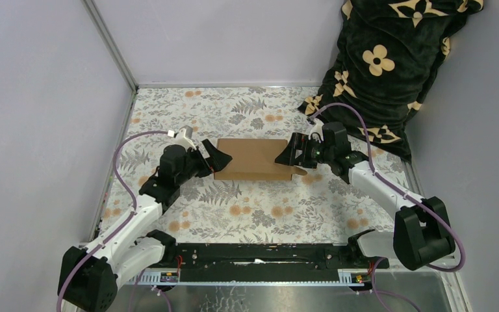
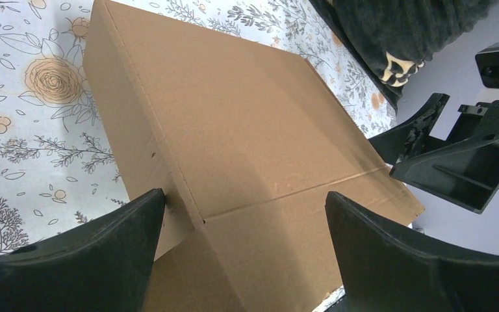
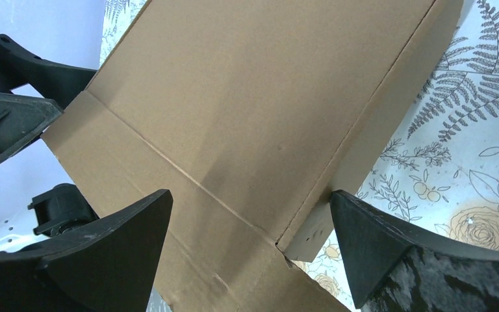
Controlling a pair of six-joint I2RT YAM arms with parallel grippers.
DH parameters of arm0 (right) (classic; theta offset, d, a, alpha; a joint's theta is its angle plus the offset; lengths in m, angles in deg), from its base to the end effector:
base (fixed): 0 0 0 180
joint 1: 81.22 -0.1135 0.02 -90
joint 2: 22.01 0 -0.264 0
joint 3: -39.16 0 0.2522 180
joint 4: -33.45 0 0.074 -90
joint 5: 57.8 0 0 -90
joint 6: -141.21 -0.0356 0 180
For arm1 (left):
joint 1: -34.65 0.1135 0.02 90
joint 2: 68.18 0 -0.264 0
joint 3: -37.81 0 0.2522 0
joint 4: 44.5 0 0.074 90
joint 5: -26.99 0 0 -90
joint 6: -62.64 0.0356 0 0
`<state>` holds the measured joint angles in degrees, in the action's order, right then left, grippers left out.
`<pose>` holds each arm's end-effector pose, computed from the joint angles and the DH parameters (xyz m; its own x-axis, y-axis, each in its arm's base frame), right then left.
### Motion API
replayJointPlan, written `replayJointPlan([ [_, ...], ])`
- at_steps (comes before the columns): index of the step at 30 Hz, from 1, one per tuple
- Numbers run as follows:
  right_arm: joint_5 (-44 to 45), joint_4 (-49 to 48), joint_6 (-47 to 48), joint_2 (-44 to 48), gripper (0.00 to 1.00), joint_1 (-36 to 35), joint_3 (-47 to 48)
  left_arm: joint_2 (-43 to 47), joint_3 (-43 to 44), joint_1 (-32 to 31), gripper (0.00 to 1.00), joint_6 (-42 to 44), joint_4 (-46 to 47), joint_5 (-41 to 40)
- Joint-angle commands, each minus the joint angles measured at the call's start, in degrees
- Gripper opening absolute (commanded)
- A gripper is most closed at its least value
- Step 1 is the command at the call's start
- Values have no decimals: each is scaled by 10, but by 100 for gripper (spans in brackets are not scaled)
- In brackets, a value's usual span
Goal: Fold the paper box
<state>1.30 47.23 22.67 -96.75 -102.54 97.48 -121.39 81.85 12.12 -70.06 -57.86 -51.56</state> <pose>0.2568 0.1198 0.2443 -0.7582 0.1441 -0.6358 -0.4134 0.6478 0.6399 0.1926 -0.0875 0.2430 -0.6296 -0.4584 -0.6272 0.1604 0.7132 -0.6823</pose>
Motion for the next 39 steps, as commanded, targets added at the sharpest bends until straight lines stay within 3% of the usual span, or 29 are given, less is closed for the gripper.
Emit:
replayJointPlan([
  [1,-47,-3,-24,29,100,-7,37,5,39,-3,98,-21,1,58],
  [12,-69,76,-30,38,100,-7,86,-10,66,-3,98,-26,-44,92],
  [39,-92,125,-83,23,100,-7,134,-43,166,-2,99,-59,-144,133],
])
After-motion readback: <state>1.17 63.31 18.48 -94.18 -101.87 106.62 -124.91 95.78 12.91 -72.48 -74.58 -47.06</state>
